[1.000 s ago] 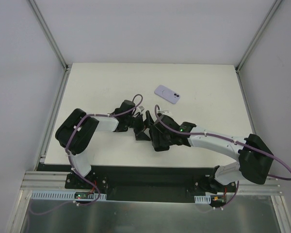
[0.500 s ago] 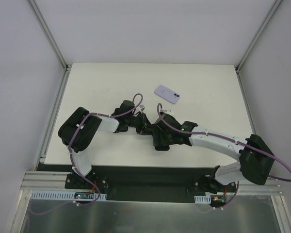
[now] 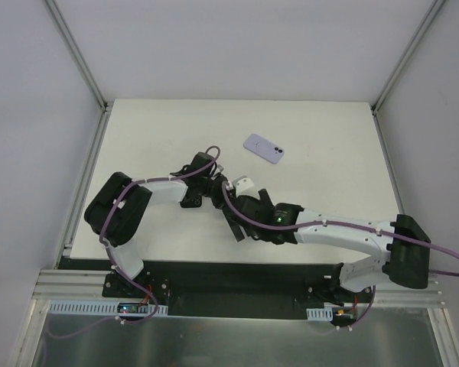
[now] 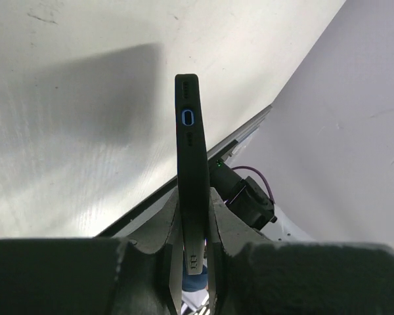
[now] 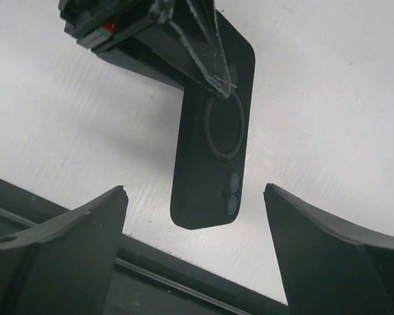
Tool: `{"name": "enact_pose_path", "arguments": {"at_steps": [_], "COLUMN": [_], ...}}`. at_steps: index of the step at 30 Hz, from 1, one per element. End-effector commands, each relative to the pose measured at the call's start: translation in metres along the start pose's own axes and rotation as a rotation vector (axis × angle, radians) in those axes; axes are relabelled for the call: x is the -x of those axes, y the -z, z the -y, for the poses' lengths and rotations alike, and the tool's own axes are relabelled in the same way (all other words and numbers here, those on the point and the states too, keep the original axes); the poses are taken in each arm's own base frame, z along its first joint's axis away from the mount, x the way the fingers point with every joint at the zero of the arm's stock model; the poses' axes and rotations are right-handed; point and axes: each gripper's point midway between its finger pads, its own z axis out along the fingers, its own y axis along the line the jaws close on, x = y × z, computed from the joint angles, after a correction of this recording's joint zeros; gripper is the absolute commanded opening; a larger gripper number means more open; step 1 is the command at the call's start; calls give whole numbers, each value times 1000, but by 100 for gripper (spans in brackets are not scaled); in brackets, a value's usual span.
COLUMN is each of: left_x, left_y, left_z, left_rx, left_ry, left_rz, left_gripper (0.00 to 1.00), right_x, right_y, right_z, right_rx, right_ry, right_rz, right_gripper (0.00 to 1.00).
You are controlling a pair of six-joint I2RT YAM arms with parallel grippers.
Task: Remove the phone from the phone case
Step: Adjust the phone.
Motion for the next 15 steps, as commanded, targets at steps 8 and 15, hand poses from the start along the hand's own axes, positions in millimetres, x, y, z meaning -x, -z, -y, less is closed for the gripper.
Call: {"name": "enact_pose_path", "arguments": {"at_steps": [8,15], "left_x": [-8,-9], "left_y": [25,28], "left_z": [33,31], "left_rx": [4,16], "left_ry": [-33,-25], "left_rz": [51,52], "left_gripper": [0,0], "right_x": [5,10], "right_y": [-5,-1], "right_z": [4,18], "right_rx": [-340,-434], "right_ry": [441,434], "right_rz": [72,107], "right_gripper": [59,27]}}
